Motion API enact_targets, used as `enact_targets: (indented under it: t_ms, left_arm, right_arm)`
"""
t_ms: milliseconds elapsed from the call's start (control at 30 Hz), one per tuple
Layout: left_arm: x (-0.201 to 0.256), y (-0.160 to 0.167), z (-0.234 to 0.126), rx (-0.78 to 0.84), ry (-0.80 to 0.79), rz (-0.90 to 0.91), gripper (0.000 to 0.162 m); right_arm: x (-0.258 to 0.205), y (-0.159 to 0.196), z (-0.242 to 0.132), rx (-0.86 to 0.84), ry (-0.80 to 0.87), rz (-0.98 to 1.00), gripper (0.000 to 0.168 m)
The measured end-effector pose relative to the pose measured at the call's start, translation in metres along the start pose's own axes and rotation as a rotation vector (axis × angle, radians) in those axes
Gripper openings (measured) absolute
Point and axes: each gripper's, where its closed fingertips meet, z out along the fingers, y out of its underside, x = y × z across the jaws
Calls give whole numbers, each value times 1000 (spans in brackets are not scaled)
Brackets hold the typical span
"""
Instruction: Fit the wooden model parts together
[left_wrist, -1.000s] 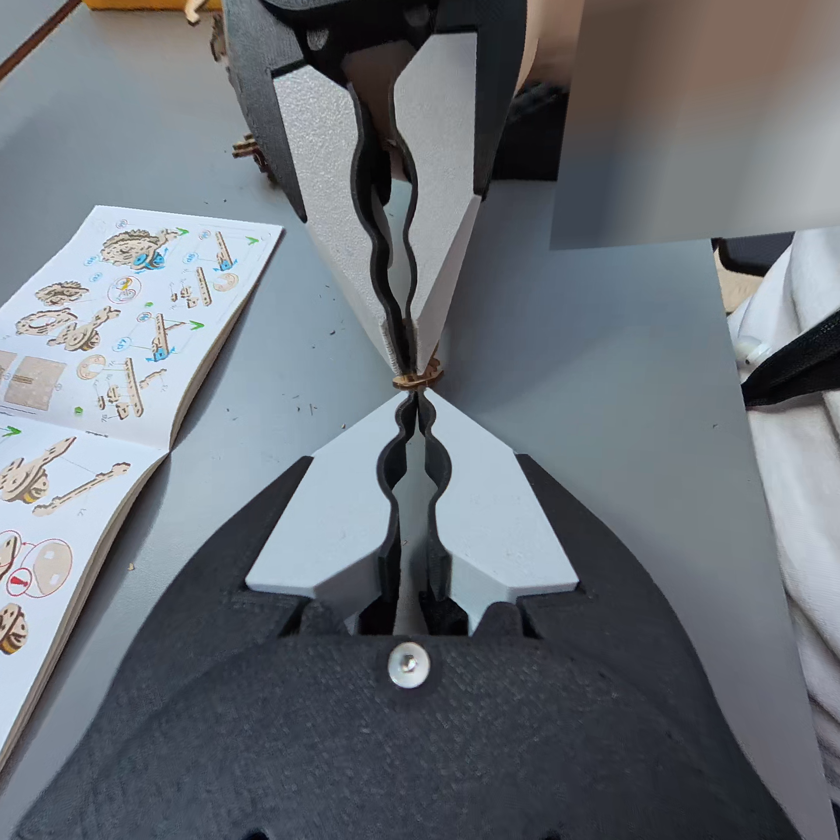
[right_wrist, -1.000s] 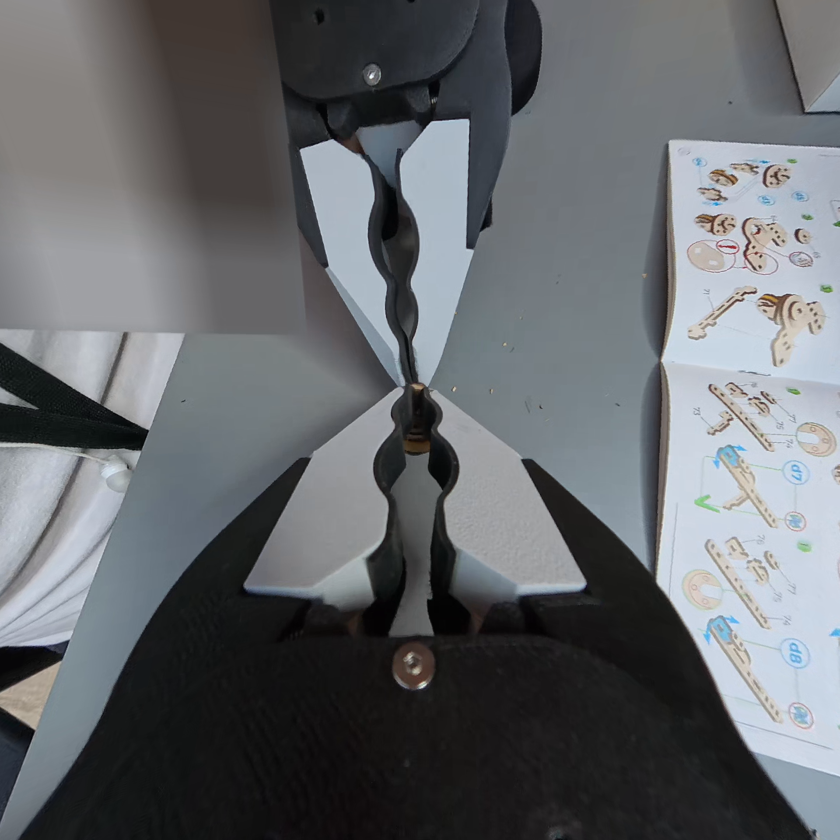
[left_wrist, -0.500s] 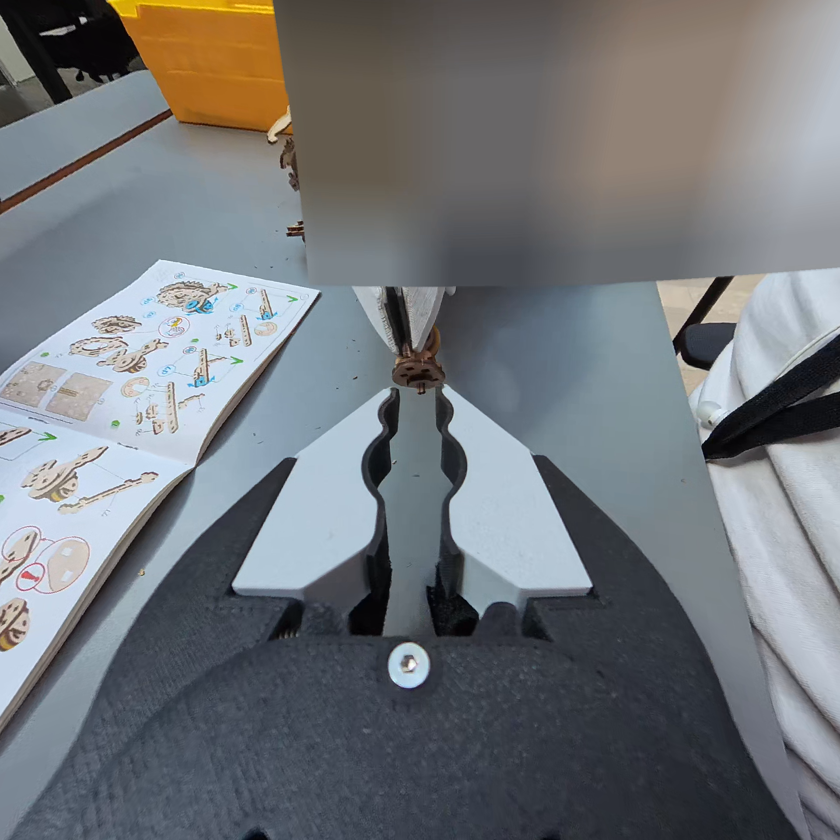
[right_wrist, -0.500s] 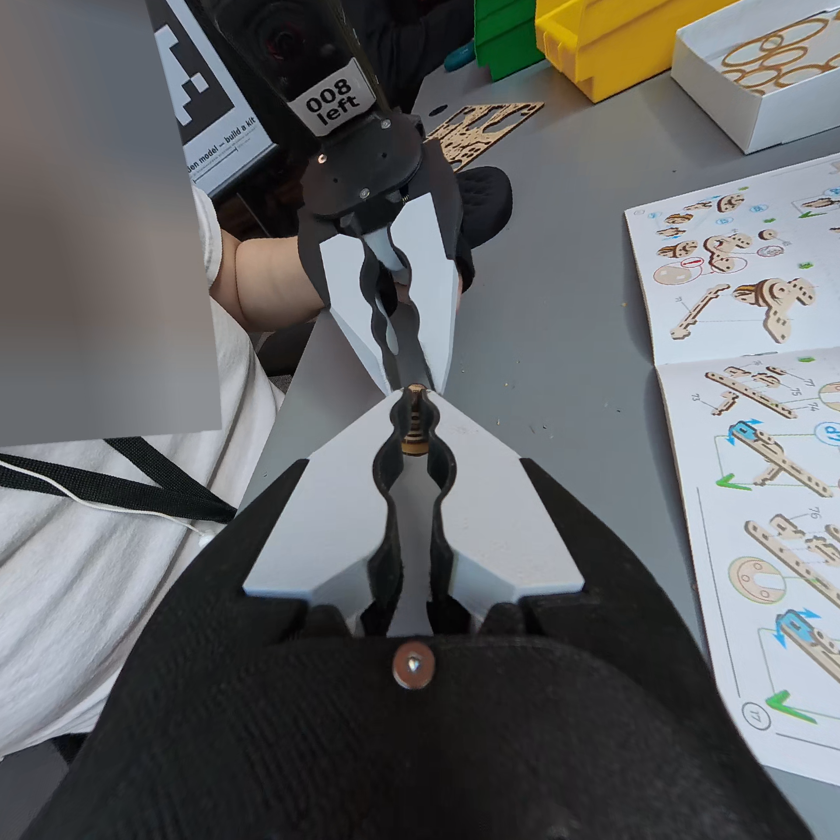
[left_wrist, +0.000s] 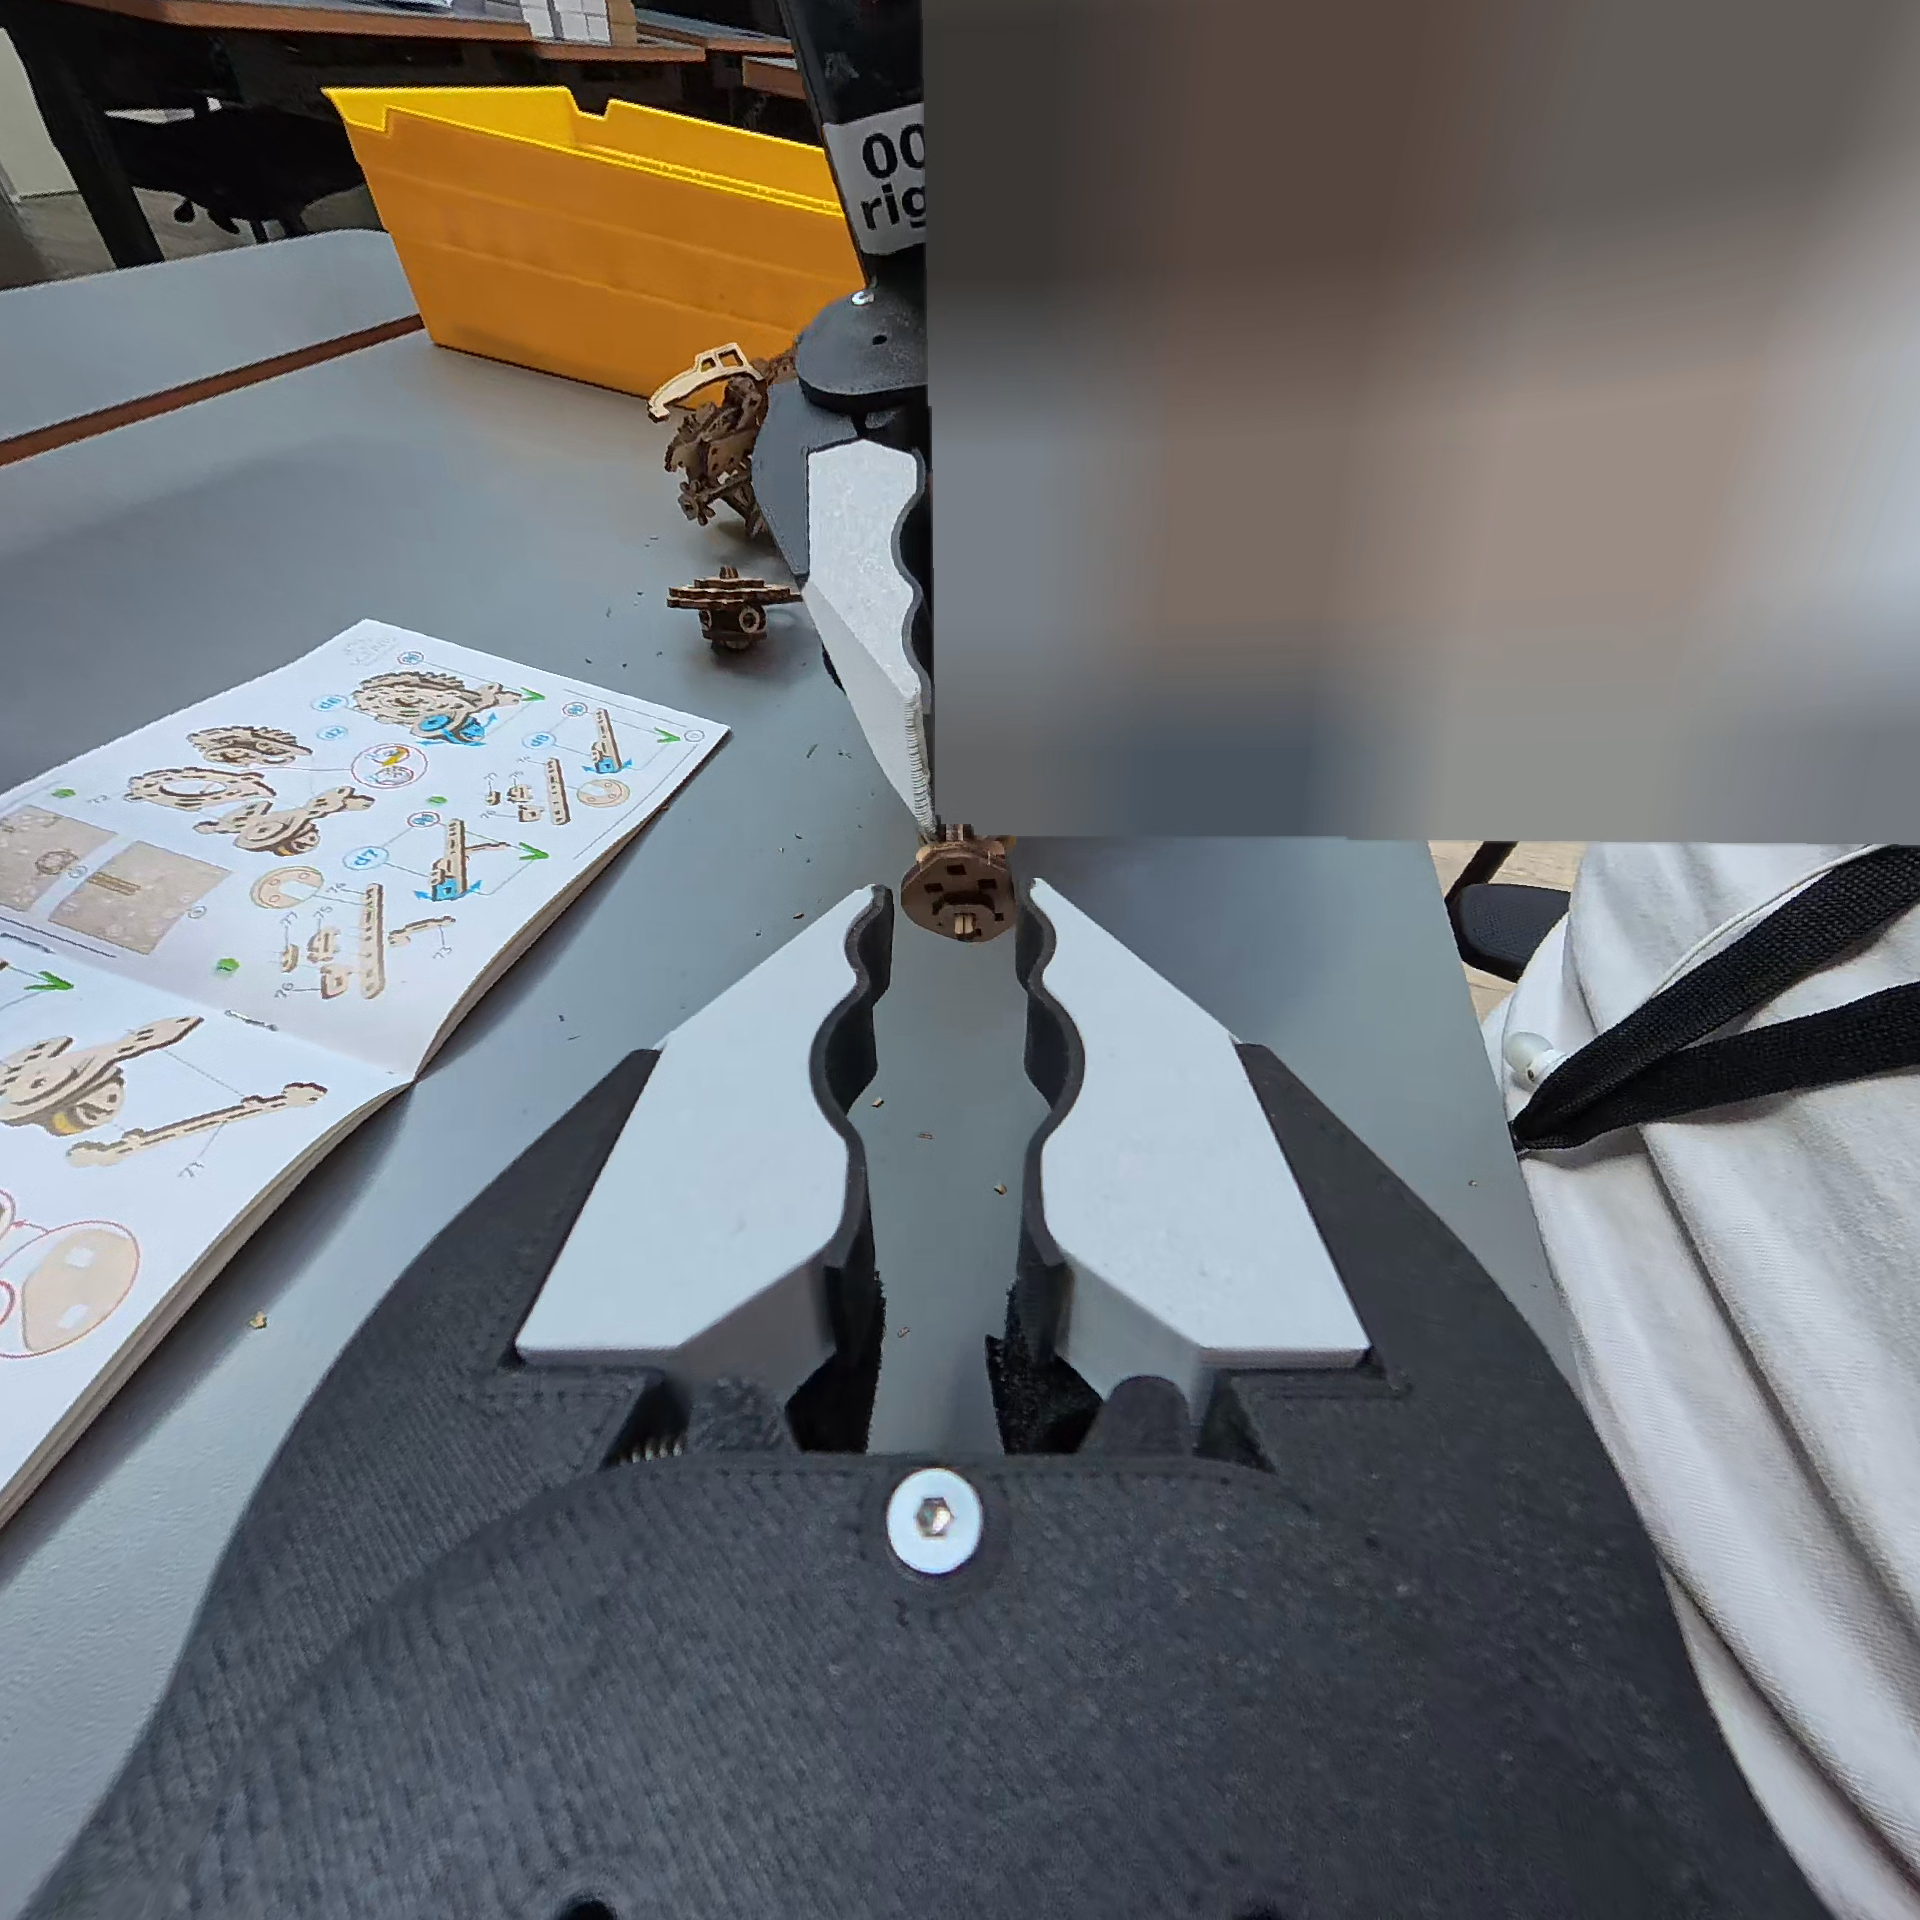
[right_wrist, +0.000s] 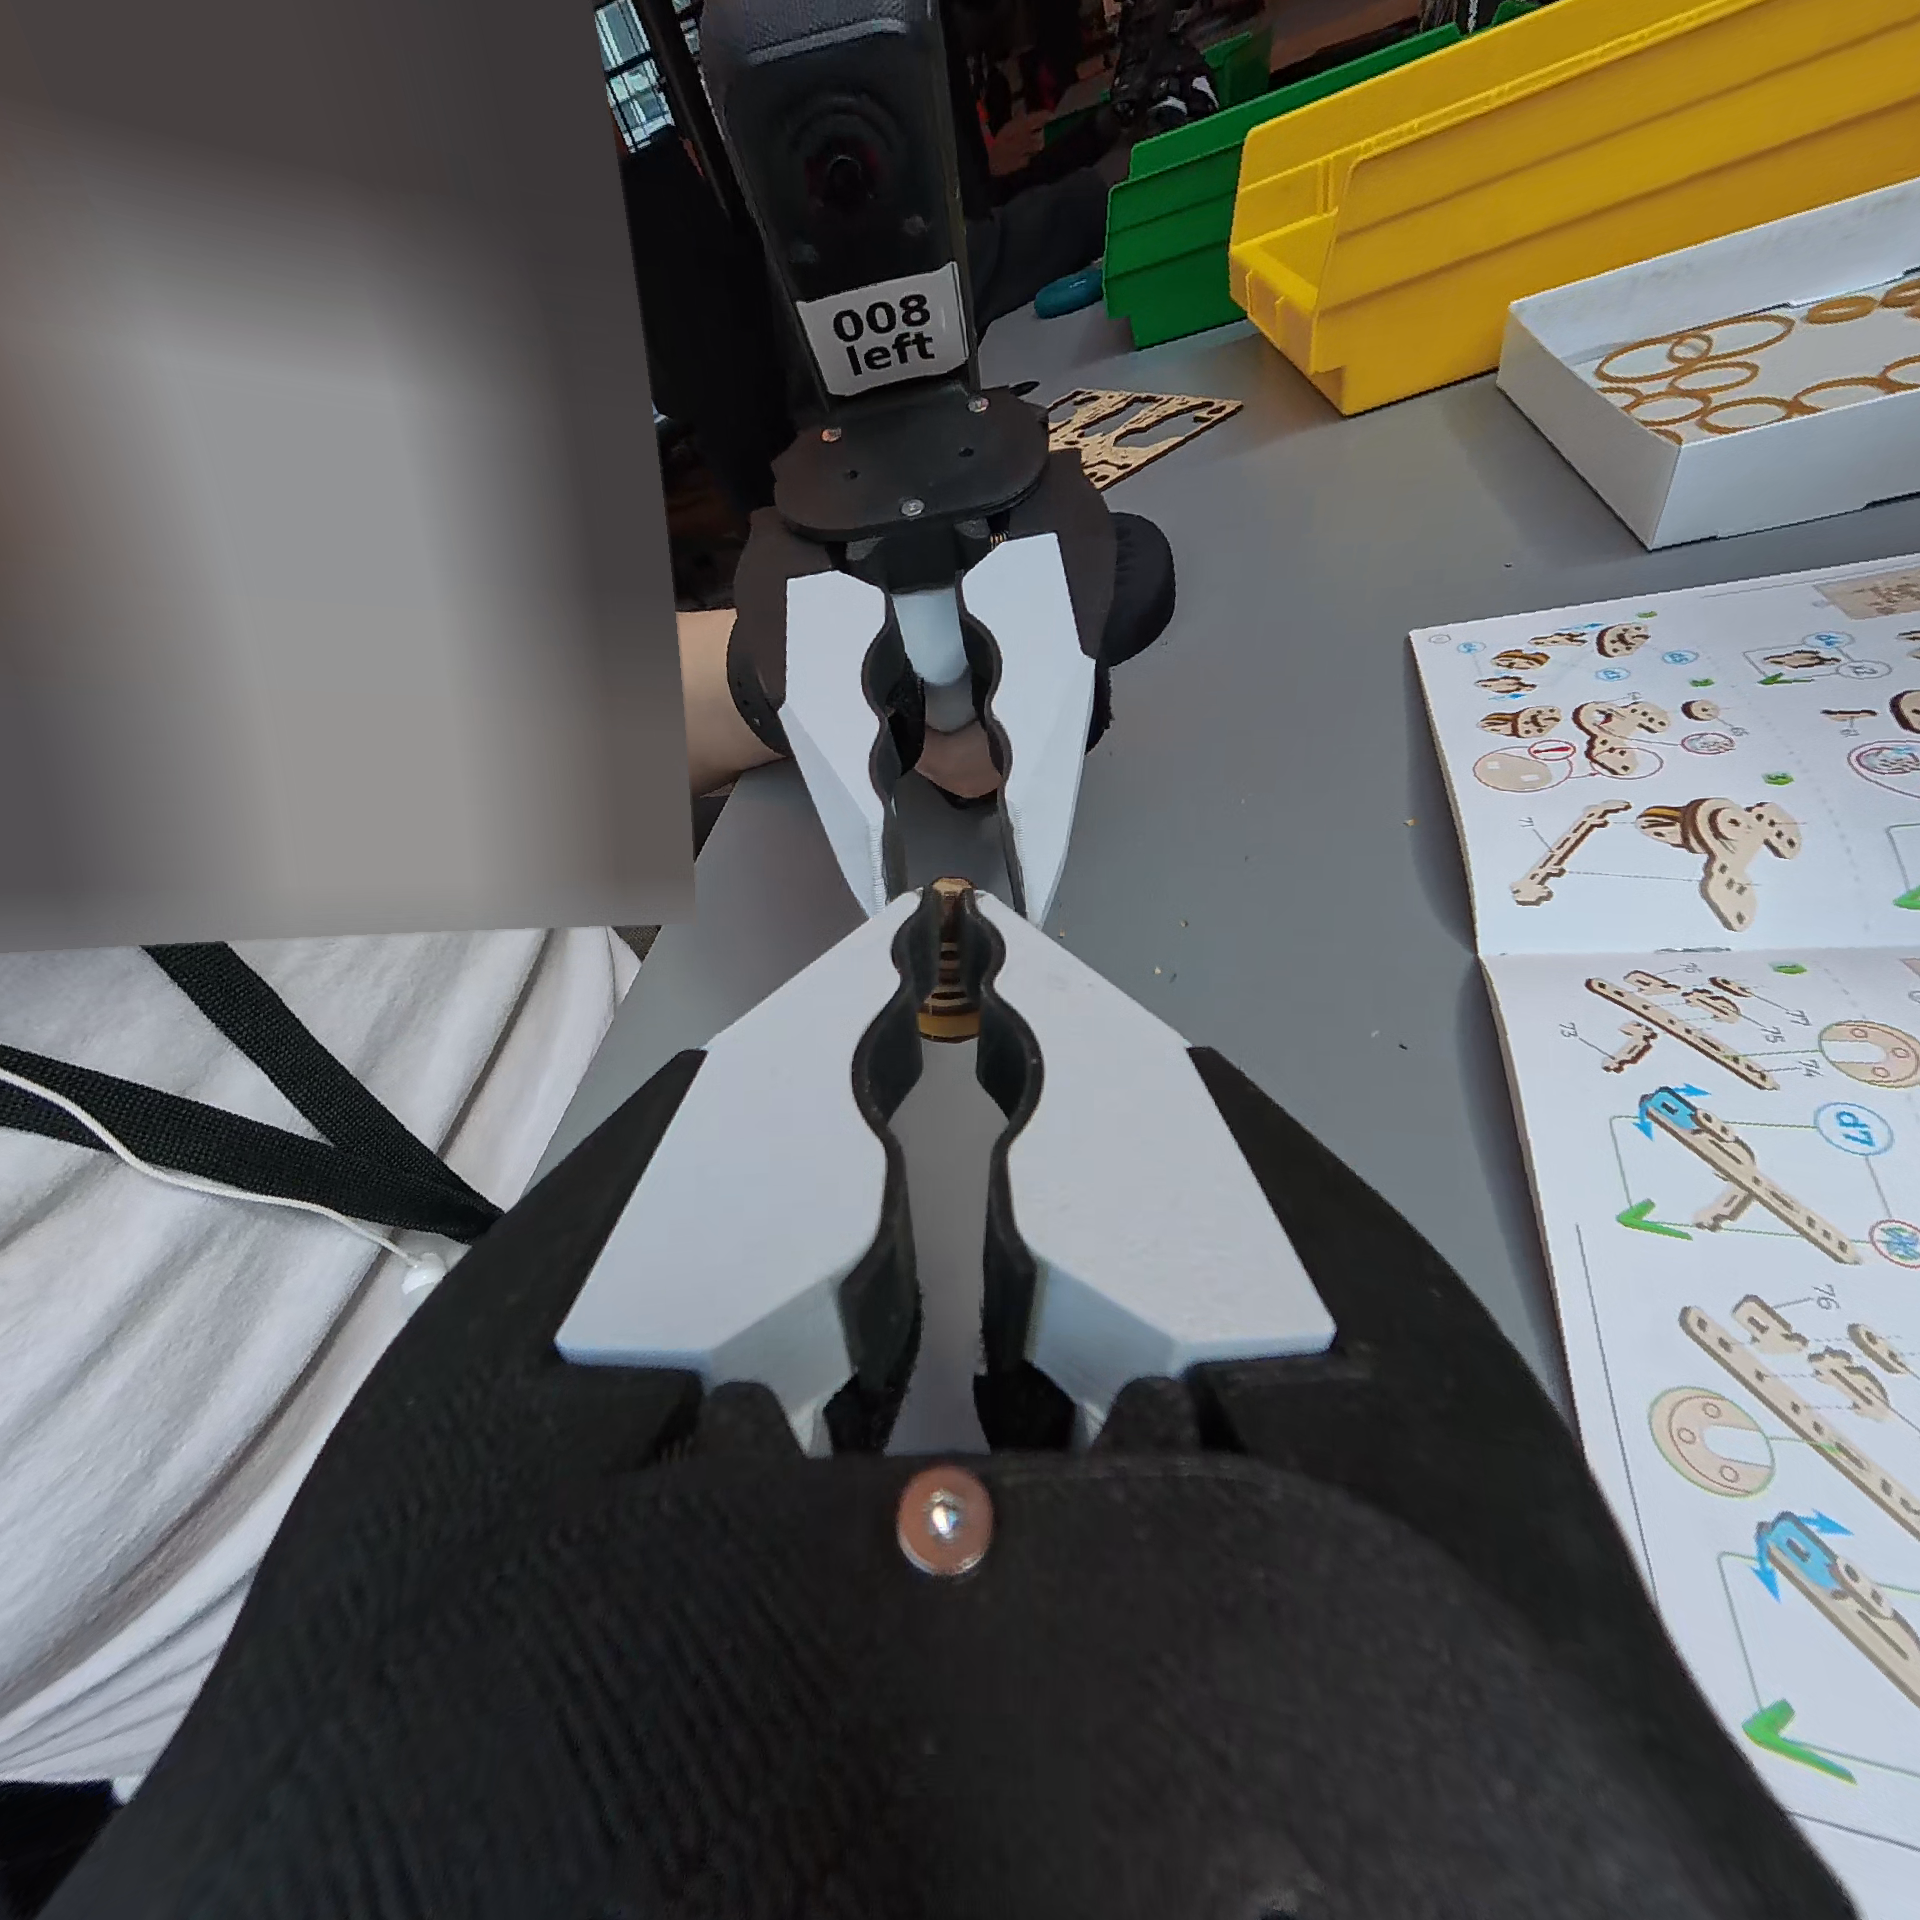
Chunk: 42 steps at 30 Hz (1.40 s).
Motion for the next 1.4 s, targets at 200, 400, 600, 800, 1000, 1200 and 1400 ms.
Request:
enact_targets:
  t_ms: [200, 400, 600, 800, 1000, 1200, 1400]
  left_arm:
    - [-1, -8, -1, 57, -26, 20, 20]
    - [-1, -15, -4, 109, -38, 19, 19]
    - [1, -17, -6, 120, -27, 5, 19]
    - [3, -18, -7, 125, -30, 24, 20]
    - [1, -17, -7, 122, -36, 11, 25]
    - [-2, -14, -5, 108, -29, -36, 24]
    - [0, -16, -5, 126, 45, -155, 26]
  right_arm:
    - [0, -10, -3, 71, -20, 31, 1]
    - [-1, -16, -6, 122, -65, 82, 2]
    - [-2, -16, -6, 139, -110, 123, 2]
    - [-4, -17, -7, 157, -146, 158, 2]
    - [-1, -20, -9, 184, -144, 184, 1]
    - [4, -19, -7, 184, -129, 235, 1]
    - [6, -20, -4, 193, -124, 272, 1]
